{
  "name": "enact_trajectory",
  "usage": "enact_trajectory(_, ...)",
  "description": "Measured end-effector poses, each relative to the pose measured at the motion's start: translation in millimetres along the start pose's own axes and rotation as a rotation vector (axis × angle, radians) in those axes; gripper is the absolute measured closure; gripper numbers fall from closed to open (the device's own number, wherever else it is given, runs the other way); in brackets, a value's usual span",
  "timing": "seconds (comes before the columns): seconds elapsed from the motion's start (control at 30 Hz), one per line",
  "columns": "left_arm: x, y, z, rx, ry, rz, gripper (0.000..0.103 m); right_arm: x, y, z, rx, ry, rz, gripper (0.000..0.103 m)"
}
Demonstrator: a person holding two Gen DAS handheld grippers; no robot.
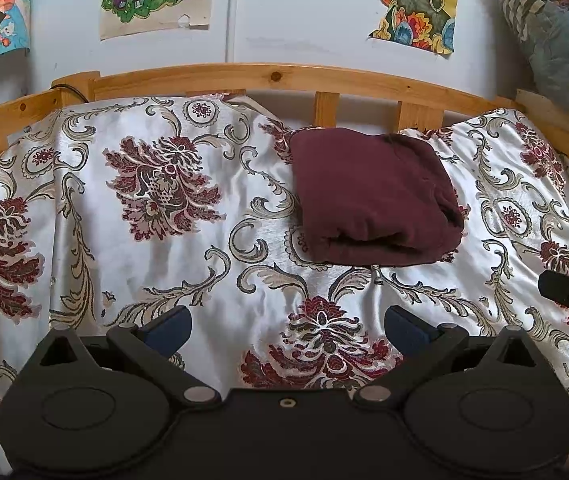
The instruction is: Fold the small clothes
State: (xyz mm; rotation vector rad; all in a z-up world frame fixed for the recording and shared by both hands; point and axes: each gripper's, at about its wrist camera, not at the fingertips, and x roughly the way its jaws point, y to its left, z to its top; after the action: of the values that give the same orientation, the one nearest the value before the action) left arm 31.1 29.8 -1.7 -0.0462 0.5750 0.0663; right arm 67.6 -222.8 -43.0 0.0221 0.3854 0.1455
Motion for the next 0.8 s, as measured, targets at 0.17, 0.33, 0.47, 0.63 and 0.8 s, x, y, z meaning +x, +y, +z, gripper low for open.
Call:
enact_trajectory(0.17,1.3,0.7,-1.1,0.000,0.006,-0.001,0.001,0.3,0.6,0.1,-0.006,0.002,0.001,0.000)
enact_trajectory(0.33,1.2,0.6,-1.3,0.000,0.006,-0.002,0.001,0.4,0.8,0.0,-0.008,0.003,0.000,0.000)
enact_trajectory(0.47,1.2,0.0,-1.1,0.000,0.006,0.000,0.001,0.4,0.8,-0.6,-0.006,0.005,0.001,0.000)
enact_trajectory(0.63,1.4,0.2,-1.0,0.000,0.006,0.000,0.001,0.4,0.6,-0.7,-0.004,0.004,0.001,0.000)
enact_trajectory(0.8,1.5,0.0,-1.0,0.001,0.007,0.000,0.001,0.3,-0.9,-0.3,-0.001,0.001,-0.003,0.000)
